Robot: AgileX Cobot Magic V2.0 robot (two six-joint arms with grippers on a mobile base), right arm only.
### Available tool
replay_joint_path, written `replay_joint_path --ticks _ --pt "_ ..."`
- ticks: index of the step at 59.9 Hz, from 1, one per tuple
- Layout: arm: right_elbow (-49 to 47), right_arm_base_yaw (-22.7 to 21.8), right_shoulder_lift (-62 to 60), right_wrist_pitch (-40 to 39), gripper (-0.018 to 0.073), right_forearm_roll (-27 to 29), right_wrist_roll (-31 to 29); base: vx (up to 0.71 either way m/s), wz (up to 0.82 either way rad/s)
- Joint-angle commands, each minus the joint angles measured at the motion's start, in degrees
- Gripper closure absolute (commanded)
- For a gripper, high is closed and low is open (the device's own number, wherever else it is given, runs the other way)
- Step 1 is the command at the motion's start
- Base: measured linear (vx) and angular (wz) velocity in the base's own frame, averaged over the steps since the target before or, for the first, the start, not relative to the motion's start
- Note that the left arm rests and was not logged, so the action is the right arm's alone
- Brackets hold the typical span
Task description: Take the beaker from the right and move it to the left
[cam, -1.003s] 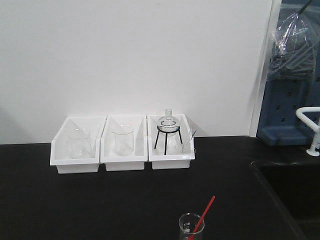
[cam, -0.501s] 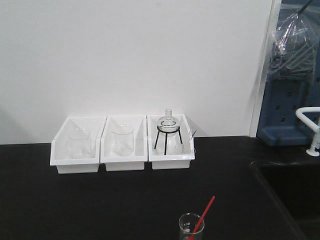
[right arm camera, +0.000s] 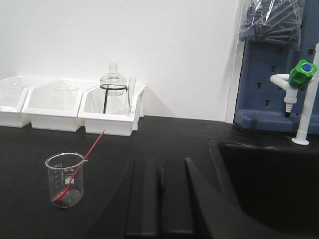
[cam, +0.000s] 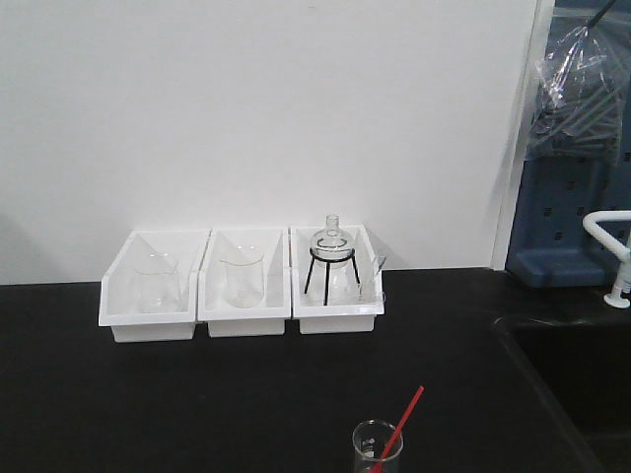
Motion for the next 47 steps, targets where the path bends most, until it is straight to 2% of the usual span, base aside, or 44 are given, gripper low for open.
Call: replay_joint_path --ticks 1,47 --pt "0.5 -0.2 -0.9 -5.3 0.0564 -0.4 -0.4 0.00 0.00" --pt "0.5 -0.2 -0.9 -5.2 0.0564 -0.4 -0.4 0.00 0.00"
